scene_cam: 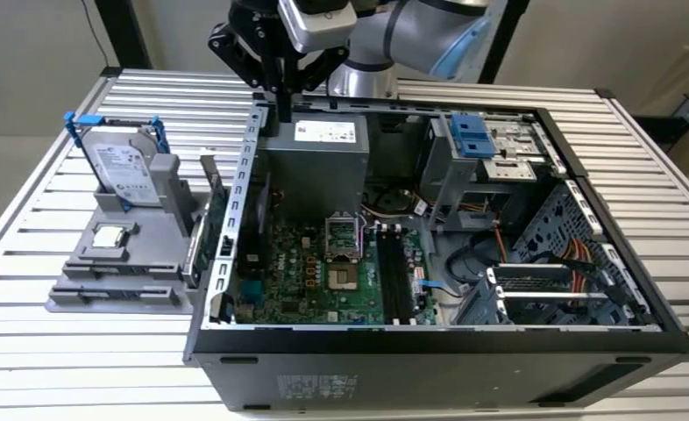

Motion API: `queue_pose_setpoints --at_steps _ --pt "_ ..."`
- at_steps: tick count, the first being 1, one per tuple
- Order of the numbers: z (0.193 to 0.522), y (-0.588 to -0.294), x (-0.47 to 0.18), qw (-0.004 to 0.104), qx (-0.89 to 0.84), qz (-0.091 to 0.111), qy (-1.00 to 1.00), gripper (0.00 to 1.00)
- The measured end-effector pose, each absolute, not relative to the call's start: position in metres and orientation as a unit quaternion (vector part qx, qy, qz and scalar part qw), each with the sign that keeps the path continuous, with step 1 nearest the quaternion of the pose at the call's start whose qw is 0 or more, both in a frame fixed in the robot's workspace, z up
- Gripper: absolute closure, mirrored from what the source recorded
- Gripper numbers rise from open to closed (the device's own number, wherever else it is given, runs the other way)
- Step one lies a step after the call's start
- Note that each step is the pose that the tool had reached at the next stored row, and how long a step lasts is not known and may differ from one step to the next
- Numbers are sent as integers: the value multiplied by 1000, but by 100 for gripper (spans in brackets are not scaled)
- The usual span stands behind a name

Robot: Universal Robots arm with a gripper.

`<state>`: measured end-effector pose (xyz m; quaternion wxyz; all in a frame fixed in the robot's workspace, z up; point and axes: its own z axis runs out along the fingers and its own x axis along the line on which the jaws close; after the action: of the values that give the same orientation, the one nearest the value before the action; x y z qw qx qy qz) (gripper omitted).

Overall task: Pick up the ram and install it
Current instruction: 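Reach for the ram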

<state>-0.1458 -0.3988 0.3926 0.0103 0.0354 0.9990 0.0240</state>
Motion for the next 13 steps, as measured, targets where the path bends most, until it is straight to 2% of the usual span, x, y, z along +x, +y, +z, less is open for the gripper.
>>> queue_pose_setpoints --at_steps 13 --pt "393 -399 -155 10 35 24 999 100"
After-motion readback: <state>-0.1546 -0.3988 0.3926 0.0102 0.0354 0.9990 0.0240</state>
